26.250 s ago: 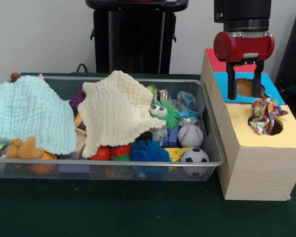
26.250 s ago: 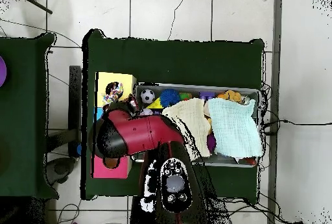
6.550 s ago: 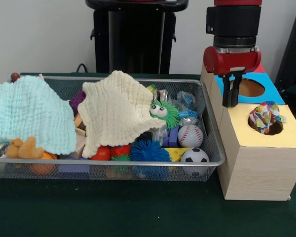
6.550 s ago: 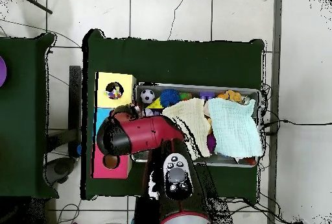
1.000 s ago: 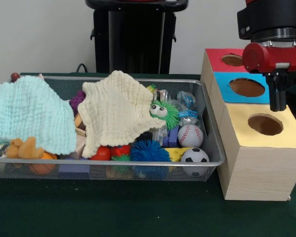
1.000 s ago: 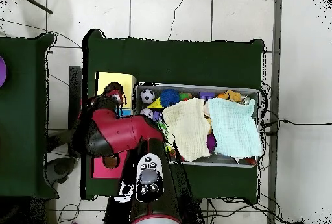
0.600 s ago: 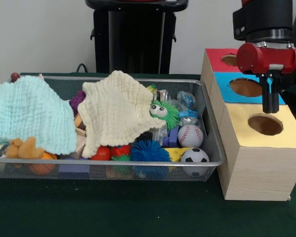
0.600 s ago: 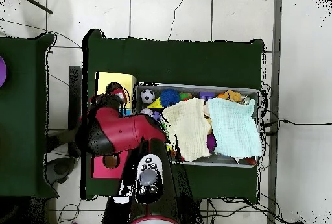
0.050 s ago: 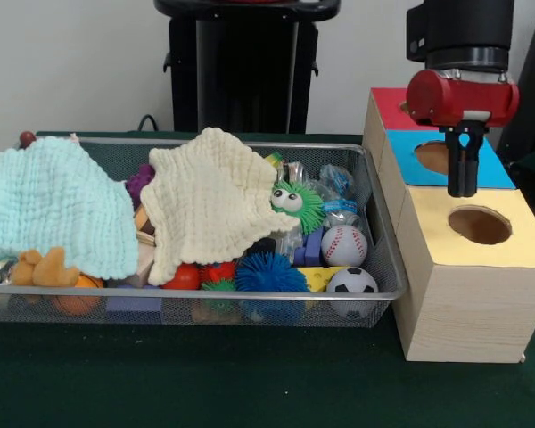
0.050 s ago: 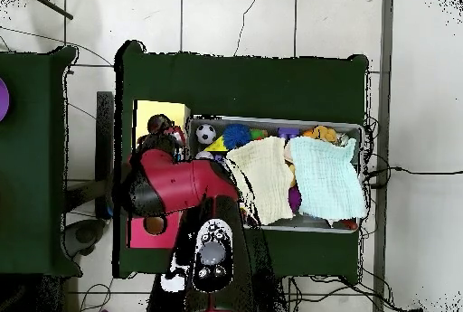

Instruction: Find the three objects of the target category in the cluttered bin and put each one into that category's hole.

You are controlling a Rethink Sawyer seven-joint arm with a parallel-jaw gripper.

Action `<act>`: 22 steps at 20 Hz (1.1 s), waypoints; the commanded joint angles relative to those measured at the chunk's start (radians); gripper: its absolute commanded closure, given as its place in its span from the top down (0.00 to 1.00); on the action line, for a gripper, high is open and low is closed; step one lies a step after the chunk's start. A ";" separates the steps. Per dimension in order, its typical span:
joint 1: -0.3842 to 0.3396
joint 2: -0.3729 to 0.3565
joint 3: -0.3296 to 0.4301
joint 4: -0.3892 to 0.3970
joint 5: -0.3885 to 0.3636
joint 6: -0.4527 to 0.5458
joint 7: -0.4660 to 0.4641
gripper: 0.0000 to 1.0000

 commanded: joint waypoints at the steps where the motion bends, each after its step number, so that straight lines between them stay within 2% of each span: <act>1: -0.135 -0.106 0.081 0.096 -0.078 0.159 -0.019 0.00; 2: -0.158 -0.120 0.101 0.110 -0.083 0.163 -0.031 0.00; 3: -0.215 -0.158 0.145 0.144 -0.089 0.184 -0.071 0.00; 7: -0.324 -0.173 0.238 0.178 -0.132 0.194 -0.126 0.00; 11: -0.345 -0.147 0.235 0.149 -0.166 0.245 -0.153 0.00; 14: -0.351 -0.137 0.240 0.122 -0.187 0.327 -0.177 0.00; 22: -0.418 -0.112 0.298 0.116 -0.239 0.352 -0.180 0.00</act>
